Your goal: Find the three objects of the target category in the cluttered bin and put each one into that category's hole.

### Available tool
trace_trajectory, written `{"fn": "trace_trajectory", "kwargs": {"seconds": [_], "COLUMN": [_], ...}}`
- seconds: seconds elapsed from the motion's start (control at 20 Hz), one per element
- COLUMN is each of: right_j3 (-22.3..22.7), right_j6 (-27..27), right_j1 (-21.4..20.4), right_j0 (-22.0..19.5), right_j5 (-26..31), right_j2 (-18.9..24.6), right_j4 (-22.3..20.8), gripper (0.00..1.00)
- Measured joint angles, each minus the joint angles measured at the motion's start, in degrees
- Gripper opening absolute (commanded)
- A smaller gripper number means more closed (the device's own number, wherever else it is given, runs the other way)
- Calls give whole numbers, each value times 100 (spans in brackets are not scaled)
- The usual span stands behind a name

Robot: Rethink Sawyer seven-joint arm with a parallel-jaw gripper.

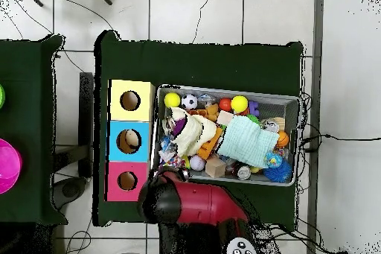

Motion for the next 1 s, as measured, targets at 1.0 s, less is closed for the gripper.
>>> {"fn": "trace_trajectory", "kwargs": {"seconds": [1.0], "right_j3": [-390], "right_j6": [0], "right_j1": [770], "right_j0": [188], "right_j5": [-770], "right_j2": [-56], "right_j4": [11], "gripper": [100]}}
